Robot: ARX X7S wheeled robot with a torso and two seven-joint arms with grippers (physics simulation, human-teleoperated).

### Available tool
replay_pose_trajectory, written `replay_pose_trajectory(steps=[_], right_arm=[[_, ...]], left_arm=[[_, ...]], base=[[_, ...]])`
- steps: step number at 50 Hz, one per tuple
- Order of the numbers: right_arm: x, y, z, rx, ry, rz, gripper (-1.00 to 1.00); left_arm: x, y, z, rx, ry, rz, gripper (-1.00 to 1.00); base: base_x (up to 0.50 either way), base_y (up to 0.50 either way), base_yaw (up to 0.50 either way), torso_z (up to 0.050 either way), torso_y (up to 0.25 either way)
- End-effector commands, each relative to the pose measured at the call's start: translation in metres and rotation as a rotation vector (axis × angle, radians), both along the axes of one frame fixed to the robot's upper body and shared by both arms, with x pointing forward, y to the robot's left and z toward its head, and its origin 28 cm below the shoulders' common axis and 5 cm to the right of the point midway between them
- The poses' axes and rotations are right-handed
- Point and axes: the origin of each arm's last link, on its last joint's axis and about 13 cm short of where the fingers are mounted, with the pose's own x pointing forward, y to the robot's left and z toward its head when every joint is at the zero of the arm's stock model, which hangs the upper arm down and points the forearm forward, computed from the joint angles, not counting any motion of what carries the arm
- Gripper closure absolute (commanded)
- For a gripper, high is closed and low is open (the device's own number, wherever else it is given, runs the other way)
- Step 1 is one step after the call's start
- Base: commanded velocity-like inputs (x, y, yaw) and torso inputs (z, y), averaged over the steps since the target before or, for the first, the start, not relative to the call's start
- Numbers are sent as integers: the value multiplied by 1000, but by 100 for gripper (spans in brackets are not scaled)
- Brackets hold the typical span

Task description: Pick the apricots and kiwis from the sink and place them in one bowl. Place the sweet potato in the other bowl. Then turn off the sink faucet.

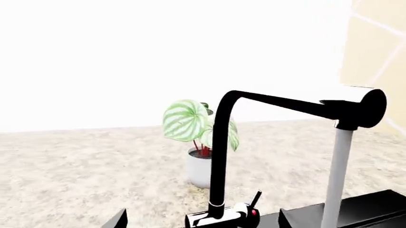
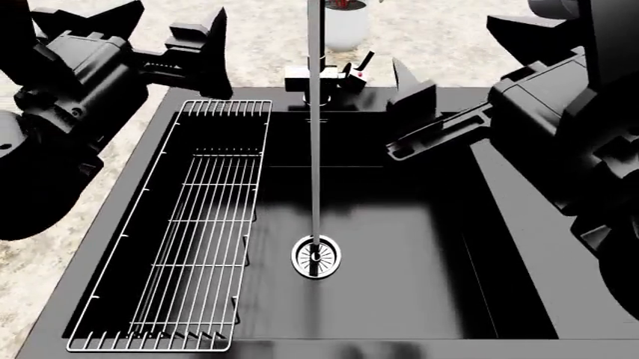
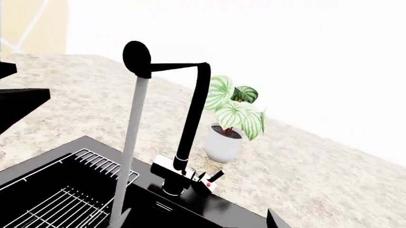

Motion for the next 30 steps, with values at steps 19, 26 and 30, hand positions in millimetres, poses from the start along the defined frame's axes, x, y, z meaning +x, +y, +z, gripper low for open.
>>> replay_pose_trajectory(steps=[19, 26, 30], right_arm=[[97, -29, 24, 73, -88, -163, -100], [148, -40, 29, 138, -64, -212, -100], [189, -51, 33, 230, -44, -225, -100]], left_arm=[[122, -29, 31, -108, 57, 250, -100], [161, -37, 27, -119, 100, 326, -100], [172, -40, 24, -105, 102, 385, -100]], base=[[0, 0, 0, 0, 0], [0, 0, 0, 0, 0], [0, 0, 0, 0, 0]])
